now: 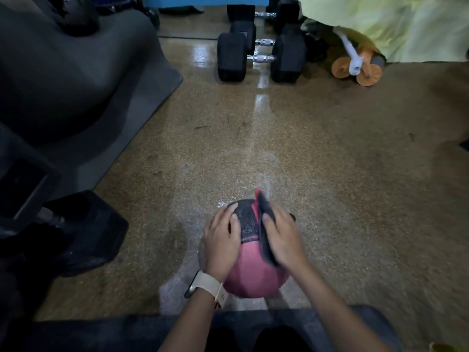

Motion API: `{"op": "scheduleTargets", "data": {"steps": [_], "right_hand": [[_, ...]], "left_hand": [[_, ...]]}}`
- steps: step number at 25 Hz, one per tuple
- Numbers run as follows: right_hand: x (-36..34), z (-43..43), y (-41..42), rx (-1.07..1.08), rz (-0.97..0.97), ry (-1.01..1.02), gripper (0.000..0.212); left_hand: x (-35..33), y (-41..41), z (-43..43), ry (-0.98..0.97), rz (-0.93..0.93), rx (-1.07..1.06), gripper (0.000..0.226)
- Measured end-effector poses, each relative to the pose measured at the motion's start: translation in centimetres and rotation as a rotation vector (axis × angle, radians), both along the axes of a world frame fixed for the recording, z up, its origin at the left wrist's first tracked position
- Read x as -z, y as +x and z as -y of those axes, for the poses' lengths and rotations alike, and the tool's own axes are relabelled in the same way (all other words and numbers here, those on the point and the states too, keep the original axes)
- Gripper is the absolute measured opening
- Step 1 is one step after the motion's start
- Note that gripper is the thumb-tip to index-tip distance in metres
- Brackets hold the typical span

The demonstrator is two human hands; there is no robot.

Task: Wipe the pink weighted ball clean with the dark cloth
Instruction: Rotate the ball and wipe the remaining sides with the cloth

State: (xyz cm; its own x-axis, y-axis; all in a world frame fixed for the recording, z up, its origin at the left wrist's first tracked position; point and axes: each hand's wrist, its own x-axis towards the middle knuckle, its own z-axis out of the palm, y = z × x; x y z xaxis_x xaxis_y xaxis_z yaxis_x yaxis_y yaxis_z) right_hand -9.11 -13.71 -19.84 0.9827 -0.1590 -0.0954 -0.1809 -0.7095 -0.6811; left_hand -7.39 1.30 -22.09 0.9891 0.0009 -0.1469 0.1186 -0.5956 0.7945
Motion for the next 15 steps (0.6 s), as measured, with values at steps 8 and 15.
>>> {"op": "scheduleTargets", "data": {"steps": [8, 15], "right_hand": [[-1.4, -2.8, -2.8, -0.219, 0.155, -0.22, 0.049], [-0.8, 2.4, 4.2, 0.172, -0.299, 0.332, 0.035]], "left_hand": [[0.7, 0.0, 0.3, 0.023, 0.031, -0.047, 0.079], [1.2, -0.1, 0.4, -0.038, 0.08, -0.076, 0.061]]}}
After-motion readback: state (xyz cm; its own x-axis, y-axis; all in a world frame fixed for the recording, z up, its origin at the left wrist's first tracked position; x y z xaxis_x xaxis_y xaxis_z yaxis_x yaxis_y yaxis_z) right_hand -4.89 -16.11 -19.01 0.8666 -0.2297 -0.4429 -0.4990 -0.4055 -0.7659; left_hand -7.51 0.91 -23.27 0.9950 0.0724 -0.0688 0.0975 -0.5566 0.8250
